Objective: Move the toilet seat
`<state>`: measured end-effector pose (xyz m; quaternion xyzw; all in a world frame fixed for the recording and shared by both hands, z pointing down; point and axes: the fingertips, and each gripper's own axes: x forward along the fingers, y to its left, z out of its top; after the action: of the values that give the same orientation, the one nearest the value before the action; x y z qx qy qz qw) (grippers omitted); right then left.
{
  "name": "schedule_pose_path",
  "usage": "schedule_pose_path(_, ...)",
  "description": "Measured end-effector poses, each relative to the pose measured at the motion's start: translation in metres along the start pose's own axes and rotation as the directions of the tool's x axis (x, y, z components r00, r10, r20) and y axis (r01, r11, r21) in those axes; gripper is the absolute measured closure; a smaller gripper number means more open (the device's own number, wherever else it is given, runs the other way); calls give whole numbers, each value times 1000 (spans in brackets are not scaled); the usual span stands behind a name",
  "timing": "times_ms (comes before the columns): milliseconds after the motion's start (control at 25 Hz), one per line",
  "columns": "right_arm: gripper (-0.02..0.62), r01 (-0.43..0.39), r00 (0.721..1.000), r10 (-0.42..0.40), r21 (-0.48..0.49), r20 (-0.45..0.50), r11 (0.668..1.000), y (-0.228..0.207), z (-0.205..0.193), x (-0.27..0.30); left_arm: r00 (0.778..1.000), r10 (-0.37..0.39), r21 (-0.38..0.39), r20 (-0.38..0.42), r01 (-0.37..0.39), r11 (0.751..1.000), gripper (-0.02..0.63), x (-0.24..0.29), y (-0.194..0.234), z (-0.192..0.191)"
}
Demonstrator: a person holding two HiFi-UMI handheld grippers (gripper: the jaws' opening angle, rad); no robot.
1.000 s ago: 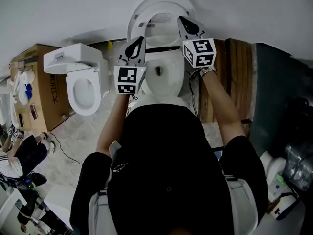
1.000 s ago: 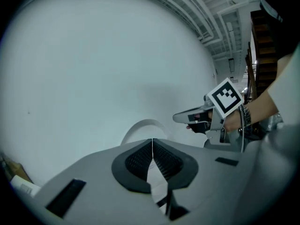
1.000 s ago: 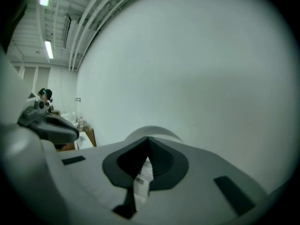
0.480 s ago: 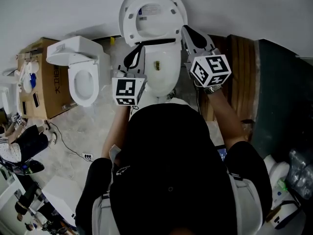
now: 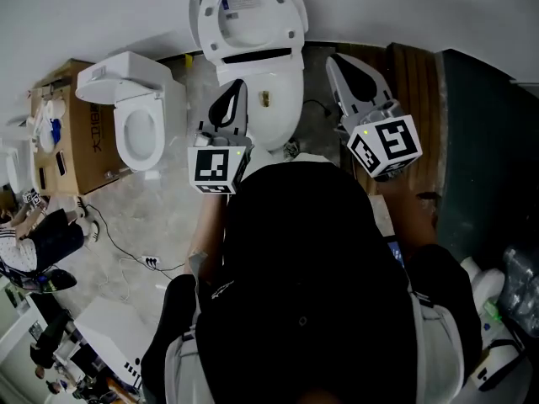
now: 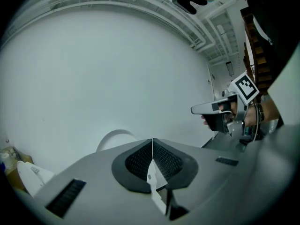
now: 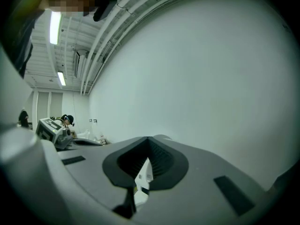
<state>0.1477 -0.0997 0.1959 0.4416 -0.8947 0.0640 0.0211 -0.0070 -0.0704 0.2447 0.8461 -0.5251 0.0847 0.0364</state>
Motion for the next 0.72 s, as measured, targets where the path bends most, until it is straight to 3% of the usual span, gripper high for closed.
schedule_pose_path(320, 581, 21, 999, -18, 69, -42, 997, 8, -18, -27, 1000, 17, -9, -25, -17, 1000, 592, -22, -12, -7)
schedule_pose_path(720, 581, 17, 998, -14, 46, -54, 999, 17, -24, -28, 998, 57, -13, -24, -57, 998, 592, -44, -7, -14)
